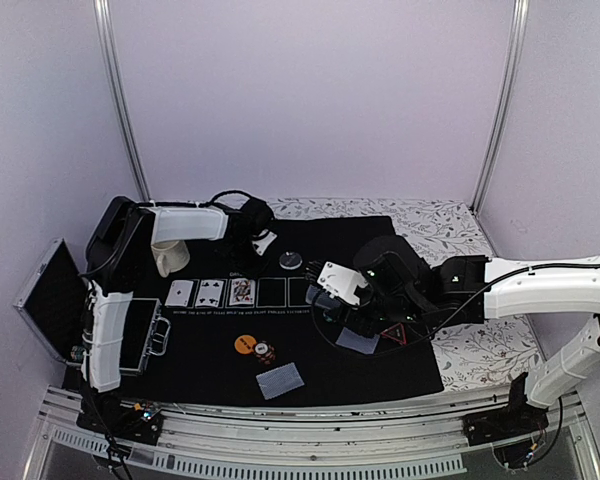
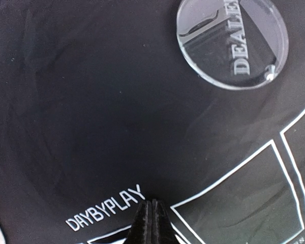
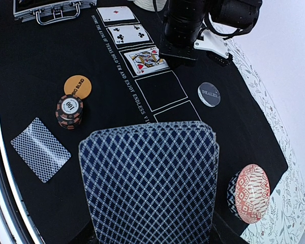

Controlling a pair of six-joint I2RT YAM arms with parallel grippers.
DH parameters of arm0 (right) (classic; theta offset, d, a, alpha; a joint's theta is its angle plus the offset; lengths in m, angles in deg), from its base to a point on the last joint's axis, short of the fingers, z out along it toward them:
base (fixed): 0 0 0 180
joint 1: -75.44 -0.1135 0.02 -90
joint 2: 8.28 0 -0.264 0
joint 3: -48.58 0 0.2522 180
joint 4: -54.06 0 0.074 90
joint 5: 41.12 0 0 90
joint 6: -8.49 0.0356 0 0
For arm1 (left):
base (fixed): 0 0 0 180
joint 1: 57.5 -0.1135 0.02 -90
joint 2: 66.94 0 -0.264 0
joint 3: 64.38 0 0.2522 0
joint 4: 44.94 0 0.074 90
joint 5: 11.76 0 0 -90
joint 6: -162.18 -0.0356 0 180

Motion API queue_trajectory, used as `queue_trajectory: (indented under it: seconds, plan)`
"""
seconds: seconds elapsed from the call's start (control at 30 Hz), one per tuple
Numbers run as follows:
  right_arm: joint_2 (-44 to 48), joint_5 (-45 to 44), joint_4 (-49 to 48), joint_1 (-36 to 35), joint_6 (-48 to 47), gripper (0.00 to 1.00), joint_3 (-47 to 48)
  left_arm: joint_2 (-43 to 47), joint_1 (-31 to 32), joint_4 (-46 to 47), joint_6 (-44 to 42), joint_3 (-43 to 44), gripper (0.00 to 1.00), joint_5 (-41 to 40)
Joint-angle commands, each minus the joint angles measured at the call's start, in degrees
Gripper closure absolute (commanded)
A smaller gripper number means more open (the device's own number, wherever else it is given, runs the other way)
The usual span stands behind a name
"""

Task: Distribute texas hold em gaming equipment
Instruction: Adjust the poker card in the community card area, then pick up the poker card from the face-down deck piles.

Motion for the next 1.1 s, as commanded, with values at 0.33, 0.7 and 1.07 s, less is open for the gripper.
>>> queue_trajectory:
  seconds: [0.33, 0.7, 1.07]
  plan:
    - [-0.01, -0.7, 0.05, 0.1, 0.56, 0.5, 1.69, 2.3, 0.84, -0.41, -1.17, -3.14, 1.0, -1.22]
    - [-0.67, -0.69, 0.35, 0.04, 0.66, 0.5, 2.82, 13.73, 0.93, 2.84, 0.06, -3.13, 0.92, 1.09]
    - [-1.33, -1.51, -0.8, 0.08, -0.14, 0.5, 4.02, 54.52, 2.25, 45.51, 0.82, -38.57, 0.02, 21.6]
